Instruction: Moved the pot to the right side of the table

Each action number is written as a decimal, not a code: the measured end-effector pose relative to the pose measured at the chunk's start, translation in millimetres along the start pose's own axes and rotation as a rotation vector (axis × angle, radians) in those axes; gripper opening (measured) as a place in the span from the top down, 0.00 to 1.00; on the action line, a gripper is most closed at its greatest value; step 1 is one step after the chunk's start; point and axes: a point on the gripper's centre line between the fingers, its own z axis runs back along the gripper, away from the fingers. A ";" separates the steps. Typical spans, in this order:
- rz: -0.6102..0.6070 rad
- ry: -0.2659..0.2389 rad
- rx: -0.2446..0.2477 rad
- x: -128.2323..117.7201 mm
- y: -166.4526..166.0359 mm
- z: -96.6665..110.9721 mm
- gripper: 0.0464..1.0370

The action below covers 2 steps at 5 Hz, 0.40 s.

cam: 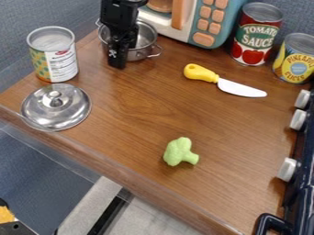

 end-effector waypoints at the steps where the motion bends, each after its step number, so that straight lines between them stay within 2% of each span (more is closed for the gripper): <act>1: 0.026 -0.001 0.011 0.0 -1.4 -8.4 0.70; 2: 0.029 -0.007 0.001 2.3 -2.8 -8.4 0.90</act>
